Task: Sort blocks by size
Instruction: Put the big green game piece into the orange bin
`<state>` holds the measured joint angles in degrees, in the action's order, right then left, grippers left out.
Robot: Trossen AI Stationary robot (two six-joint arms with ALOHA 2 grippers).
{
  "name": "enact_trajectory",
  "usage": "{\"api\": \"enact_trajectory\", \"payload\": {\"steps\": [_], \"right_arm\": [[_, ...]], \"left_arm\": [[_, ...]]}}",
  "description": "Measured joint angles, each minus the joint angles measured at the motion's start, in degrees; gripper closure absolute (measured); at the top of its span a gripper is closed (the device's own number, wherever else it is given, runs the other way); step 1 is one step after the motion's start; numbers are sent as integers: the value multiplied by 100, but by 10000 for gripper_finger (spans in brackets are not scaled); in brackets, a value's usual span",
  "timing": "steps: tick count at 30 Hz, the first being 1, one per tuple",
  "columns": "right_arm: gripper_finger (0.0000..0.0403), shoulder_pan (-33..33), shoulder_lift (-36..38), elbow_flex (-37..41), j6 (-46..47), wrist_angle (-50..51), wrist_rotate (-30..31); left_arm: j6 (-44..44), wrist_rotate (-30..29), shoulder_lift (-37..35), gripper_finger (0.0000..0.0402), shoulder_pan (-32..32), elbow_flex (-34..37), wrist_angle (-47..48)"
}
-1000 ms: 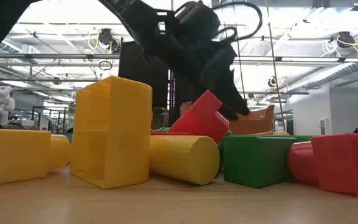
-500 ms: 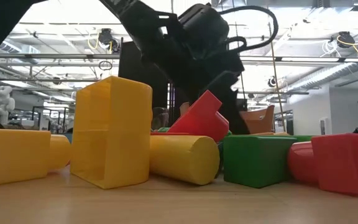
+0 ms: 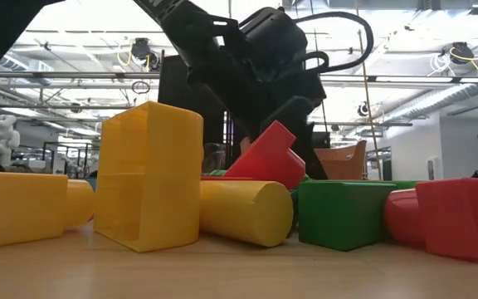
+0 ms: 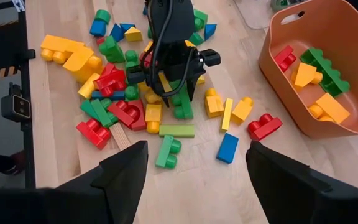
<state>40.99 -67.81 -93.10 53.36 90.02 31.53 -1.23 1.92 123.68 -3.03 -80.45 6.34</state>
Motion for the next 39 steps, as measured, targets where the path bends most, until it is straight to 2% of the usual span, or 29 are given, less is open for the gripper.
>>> {"api": "enact_trajectory", "payload": {"steps": [11, 22, 36, 39], "right_arm": [[138, 0, 0, 0, 0, 0, -2], [138, 0, 0, 0, 0, 0, -2], [138, 0, 0, 0, 149, 0, -2], [138, 0, 0, 0, 183, 0, -4]], "left_arm": [[23, -37, 4, 273, -1, 9, 39], [20, -355, 34, 345, -4, -358, 463], [56, -615, 52, 364, 44, -1531, 2047], [67, -730, 52, 379, 66, -1836, 2322]]}}
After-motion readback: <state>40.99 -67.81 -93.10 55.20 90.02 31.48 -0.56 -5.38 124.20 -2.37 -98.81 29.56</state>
